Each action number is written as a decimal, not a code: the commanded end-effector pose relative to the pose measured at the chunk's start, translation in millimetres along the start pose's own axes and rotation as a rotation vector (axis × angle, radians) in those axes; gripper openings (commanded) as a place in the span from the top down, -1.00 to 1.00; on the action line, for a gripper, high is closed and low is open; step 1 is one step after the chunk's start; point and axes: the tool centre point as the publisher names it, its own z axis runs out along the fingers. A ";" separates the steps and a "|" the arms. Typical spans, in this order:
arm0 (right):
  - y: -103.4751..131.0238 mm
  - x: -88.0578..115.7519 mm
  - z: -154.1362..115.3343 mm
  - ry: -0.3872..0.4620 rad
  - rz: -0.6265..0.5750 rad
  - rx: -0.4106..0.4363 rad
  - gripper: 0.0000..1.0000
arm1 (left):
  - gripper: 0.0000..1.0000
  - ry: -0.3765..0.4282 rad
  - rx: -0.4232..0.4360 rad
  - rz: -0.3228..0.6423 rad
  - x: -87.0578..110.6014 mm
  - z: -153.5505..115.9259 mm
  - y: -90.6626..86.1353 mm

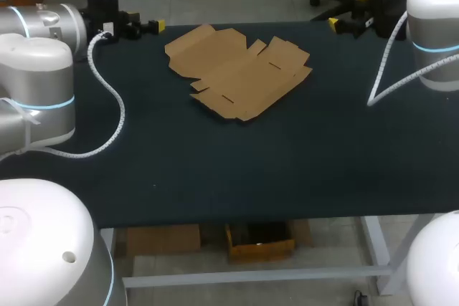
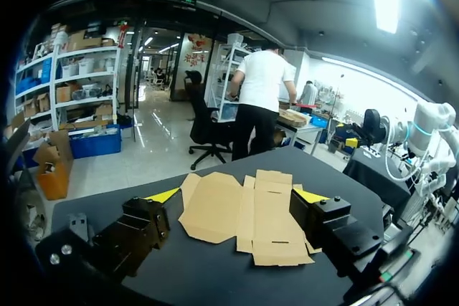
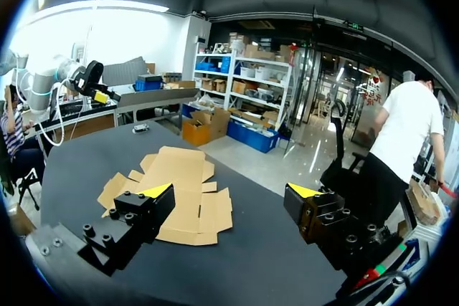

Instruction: Assemble the packaging by folding the flat box into shape, placing the metal phone stand inside, and closing the box properly

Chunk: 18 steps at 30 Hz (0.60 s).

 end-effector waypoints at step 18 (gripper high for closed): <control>-6.8 -10.4 -16.3 0.049 0.155 0.366 -1.00 | -1.00 -0.155 -0.232 -0.247 34.0 -12.9 6.4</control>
